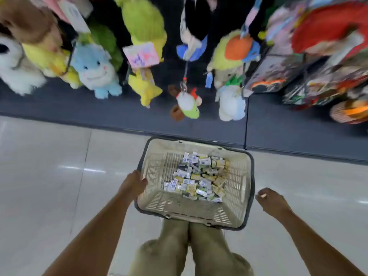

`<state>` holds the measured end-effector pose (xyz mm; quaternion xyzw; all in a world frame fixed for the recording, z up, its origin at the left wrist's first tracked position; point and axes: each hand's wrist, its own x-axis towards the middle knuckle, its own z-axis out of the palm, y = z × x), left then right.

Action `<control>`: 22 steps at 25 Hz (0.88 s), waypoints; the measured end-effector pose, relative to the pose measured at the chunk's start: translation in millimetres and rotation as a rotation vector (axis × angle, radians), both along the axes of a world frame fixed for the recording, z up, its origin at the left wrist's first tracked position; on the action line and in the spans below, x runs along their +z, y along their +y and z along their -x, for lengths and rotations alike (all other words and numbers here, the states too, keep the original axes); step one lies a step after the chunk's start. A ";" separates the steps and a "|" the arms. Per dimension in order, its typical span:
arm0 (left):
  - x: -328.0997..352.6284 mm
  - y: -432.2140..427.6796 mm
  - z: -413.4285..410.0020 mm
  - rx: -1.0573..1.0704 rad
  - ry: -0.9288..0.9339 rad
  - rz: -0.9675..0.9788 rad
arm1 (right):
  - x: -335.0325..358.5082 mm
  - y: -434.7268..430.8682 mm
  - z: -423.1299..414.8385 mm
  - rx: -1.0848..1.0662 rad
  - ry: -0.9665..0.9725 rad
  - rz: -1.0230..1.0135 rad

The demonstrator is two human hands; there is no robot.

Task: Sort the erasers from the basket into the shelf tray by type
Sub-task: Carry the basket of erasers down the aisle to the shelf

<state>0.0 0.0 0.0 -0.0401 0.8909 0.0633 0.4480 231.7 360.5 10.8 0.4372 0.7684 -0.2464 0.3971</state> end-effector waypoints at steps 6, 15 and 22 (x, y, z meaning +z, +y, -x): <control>-81.2 -11.2 11.9 0.171 0.128 -0.054 | -84.2 -3.1 12.0 -0.197 -0.035 -0.039; -106.2 -23.8 18.9 0.561 0.099 -0.104 | -123.2 -12.5 -7.9 -1.089 0.225 0.067; 29.4 -12.4 8.2 0.496 0.166 -0.154 | 4.0 -24.9 -48.8 -1.098 0.303 0.073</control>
